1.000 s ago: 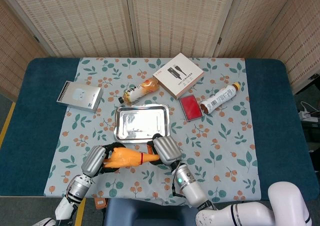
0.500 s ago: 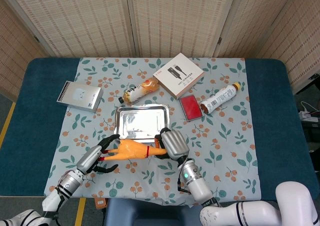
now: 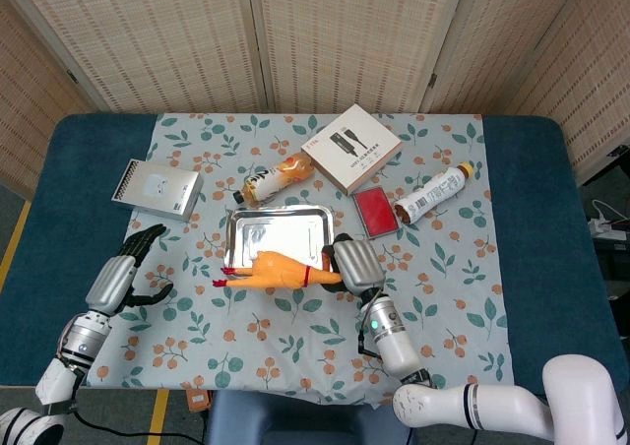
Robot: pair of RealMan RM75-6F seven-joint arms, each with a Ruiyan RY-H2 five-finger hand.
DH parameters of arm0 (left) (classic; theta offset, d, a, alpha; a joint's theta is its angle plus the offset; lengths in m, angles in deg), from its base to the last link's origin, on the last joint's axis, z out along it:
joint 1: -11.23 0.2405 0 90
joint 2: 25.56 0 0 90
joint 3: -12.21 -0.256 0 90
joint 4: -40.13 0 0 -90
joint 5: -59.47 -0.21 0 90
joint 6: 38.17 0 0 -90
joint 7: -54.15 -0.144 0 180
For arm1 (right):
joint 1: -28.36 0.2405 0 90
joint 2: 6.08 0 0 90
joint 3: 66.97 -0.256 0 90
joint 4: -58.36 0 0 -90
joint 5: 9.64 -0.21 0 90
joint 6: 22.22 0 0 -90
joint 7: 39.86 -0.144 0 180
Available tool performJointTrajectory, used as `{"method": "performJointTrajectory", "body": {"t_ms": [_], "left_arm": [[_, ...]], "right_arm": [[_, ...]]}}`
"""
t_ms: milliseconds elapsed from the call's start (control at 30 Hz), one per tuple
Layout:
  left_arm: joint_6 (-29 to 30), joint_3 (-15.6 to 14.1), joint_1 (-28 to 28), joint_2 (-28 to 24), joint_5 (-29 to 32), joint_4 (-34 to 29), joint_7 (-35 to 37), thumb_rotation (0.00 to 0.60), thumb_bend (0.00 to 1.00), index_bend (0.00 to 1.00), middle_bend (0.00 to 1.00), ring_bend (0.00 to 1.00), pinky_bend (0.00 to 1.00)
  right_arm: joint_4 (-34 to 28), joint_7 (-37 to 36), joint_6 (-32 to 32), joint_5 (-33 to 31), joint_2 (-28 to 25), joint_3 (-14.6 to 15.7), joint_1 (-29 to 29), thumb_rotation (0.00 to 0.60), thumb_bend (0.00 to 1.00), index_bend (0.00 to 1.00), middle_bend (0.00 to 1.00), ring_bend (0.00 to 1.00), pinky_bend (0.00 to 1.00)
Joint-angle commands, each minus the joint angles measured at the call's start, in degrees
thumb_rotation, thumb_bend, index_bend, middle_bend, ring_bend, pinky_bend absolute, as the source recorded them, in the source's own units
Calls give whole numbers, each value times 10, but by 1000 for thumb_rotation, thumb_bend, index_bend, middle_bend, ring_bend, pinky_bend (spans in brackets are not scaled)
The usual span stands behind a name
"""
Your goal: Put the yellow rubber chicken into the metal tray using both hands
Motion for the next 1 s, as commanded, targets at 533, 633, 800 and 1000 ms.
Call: {"method": "performJointTrajectory", "body": {"t_ms": [533,633,800,1000], "left_arm": [[10,-14,28,-20,-15,28,34,600,312,0,0,0,0],[1,-14,27,-19,-11,36,42,600,311,0,0,0,0],[-9,-15,24,-18,-13,40,62,600,313,0,0,0,0],[-20,-14,21,-18,-11,48,74,600,312,0,0,0,0]], "right_arm": [[275,-81,-66,13,155,-49,85,600,297,747,617,568,845],[287,-93,-75,17,154,-47,80,600,297,613,493,445,744],[302,-109,-92,18,148,-49,75,600,296,391,317,273,586],[284,-103,-99,19,131,-43,66,600,275,87,139,116,430]]}}
